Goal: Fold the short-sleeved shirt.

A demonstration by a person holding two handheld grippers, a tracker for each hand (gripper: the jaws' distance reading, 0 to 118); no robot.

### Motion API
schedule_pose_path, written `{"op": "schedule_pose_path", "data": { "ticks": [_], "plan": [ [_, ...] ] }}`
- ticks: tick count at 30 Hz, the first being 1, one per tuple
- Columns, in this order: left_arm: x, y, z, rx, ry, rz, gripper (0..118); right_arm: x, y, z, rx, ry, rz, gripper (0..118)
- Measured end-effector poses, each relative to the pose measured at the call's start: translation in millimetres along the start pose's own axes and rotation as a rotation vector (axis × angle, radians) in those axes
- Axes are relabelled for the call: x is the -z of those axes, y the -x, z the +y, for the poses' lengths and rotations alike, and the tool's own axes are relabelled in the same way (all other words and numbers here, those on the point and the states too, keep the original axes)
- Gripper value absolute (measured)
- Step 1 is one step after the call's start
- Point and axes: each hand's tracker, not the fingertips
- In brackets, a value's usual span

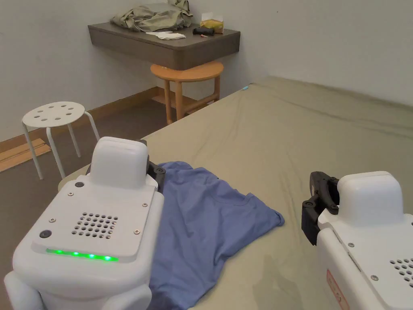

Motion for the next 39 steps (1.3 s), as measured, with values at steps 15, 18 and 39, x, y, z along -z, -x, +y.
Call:
{"op": "schedule_pose_path", "data": {
  "ticks": [15, 18, 39],
  "plan": [
    [160, -28, -81, -0.025, 0.409, -0.238, 0, 53, -21, -27, -0.027, 0.125, -0.062, 1],
    [209, -45, -109, -0.013, 0.527, -0.283, 0, 65, -30, -37, -0.033, 0.149, -0.116, 1],
    [324, -72, -216, -0.043, 0.857, -0.283, 102, 93, -65, -79, -0.030, 0.295, -0.203, 1]
  ]
}}
